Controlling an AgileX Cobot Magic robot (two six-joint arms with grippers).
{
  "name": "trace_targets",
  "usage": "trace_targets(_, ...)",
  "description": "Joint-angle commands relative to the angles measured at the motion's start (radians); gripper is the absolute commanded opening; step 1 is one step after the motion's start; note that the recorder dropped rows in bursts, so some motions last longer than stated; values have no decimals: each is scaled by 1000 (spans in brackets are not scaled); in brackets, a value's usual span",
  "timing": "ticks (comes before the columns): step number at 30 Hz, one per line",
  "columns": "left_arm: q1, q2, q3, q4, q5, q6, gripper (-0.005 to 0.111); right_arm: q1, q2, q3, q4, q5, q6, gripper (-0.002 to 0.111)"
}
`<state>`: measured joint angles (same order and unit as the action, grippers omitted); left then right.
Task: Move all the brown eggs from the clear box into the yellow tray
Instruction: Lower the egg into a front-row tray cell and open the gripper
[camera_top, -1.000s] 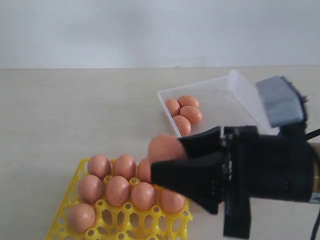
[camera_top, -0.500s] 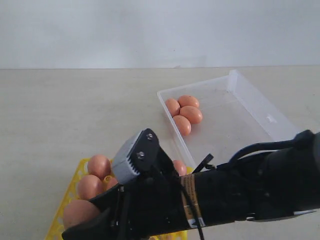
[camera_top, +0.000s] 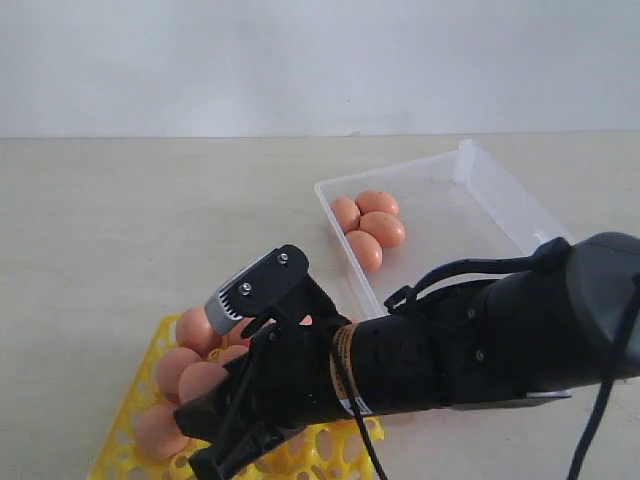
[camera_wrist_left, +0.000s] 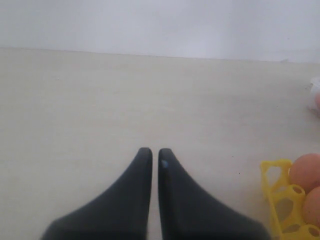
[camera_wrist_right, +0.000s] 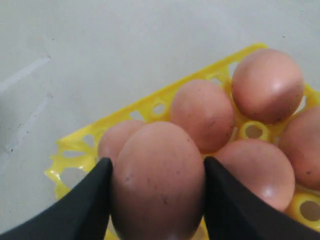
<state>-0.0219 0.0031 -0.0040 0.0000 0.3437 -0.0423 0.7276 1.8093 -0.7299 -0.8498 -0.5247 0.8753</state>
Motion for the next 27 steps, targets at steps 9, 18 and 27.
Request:
trace_targets(9, -1, -3, 4, 0, -6, 4, 4, 4, 18, -28, -42, -28, 35, 0)
trace_targets(18, -1, -3, 4, 0, -6, 4, 4, 4, 18, -28, -170, -17, 35, 0)
trace_targets(27, -1, -3, 4, 0, -6, 4, 4, 4, 18, -28, -170, 23, 30, 17)
